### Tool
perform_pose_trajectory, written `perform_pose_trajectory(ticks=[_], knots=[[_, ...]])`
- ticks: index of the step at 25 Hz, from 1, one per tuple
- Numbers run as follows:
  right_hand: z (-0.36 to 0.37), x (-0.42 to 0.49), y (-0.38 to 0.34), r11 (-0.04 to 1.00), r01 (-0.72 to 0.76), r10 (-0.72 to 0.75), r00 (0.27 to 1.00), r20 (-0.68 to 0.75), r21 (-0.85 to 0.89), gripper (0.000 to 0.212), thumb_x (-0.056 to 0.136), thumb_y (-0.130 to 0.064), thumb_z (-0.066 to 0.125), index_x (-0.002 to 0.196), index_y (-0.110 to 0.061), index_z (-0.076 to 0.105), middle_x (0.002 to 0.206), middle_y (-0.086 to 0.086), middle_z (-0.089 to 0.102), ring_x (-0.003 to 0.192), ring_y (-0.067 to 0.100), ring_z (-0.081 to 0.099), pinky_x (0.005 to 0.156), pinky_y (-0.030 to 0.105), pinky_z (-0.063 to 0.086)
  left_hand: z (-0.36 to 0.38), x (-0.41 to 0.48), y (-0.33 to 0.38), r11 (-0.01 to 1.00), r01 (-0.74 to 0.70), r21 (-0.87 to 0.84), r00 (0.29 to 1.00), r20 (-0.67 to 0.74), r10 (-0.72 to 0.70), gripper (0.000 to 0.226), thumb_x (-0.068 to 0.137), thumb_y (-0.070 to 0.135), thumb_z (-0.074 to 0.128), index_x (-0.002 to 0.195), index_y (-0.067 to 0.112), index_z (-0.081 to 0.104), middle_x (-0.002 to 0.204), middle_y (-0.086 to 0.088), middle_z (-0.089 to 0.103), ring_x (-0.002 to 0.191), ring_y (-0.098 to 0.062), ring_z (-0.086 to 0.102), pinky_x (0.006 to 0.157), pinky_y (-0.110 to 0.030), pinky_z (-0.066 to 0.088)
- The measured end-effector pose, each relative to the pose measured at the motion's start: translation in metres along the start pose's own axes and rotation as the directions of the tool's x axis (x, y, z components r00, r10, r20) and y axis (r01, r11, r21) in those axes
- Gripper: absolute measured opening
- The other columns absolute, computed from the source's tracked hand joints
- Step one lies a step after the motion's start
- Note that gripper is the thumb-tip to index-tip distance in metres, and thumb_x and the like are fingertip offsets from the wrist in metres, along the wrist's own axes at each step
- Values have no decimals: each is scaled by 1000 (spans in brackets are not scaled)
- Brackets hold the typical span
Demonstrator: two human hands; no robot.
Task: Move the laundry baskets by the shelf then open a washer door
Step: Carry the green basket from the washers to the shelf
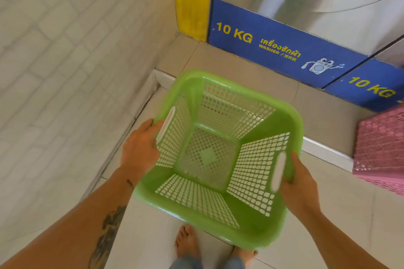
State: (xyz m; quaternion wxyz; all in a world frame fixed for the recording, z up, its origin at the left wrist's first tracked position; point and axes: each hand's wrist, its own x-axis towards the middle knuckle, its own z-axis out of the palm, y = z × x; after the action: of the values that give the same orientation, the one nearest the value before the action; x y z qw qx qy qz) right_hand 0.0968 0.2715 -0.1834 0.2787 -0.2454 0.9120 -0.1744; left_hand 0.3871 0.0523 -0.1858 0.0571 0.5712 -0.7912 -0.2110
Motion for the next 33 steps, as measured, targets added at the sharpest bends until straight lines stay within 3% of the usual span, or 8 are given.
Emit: perform_pose_trajectory(ticks=[3,7,12,16,19,22,29,33], knots=[[14,-5,1,999,37,-38,996,80,12,86,77,1,46,150,-36,20,145,4,47,119,33,53,89,41,51,8,6,-18,995,85,-45,982,175,-76,81,80,-6,55,149,31,33,160,-1,24,138,-28,39,98,-38,45],[19,4,-11,1000,12,-11,976,216,-1,91,75,-1,51,151,-32,14,151,3,35,125,31,48,69,31,49,-8,21,-19,994,101,37,910,401,-108,90,80,4,61,153,32,16,163,2,6,139,-28,36,72,-23,49],[-16,-15,-23,1000,-21,20,960,279,2,70,85,-15,56,149,-26,28,152,3,35,132,27,43,101,36,40,-47,15,28,969,188,-160,930,346,-124,60,89,6,55,144,25,41,147,-7,39,73,-19,67,43,-23,49],[-80,-41,-24,994,95,-105,975,197,61,51,93,-24,55,141,-28,41,151,-4,38,128,20,47,103,33,38,-77,-8,88,943,94,-318,957,290,2,47,93,10,52,138,22,50,137,-4,54,108,-20,62,82,-34,55],[-140,-49,-5,986,140,-149,982,113,86,47,93,-23,56,139,-29,44,148,-5,40,125,19,50,99,32,39,-83,-24,142,926,39,-375,942,323,91,42,94,8,50,132,24,54,126,4,59,107,-10,57,69,-16,48],[-199,-46,25,980,157,-162,986,27,125,46,93,-21,58,137,-26,46,141,-3,44,119,19,51,95,29,40,-73,-35,203,906,-37,-423,929,319,187,38,93,7,53,122,30,58,116,9,61,100,-9,61,57,-14,48],[-347,-8,155,955,254,-225,957,-182,154,46,89,-20,61,132,-26,49,126,-8,47,110,9,46,93,26,36,5,-83,428,840,-143,-523,926,228,300,34,85,4,63,112,24,66,110,-2,69,84,-12,64,71,-19,45],[-439,42,263,958,257,-217,940,-261,130,49,88,-15,63,133,-27,47,126,-11,46,105,-2,44,92,10,33,93,-110,589,807,-272,-524,889,185,420,49,80,21,67,126,31,56,119,5,50,107,-16,57,100,-34,43]])
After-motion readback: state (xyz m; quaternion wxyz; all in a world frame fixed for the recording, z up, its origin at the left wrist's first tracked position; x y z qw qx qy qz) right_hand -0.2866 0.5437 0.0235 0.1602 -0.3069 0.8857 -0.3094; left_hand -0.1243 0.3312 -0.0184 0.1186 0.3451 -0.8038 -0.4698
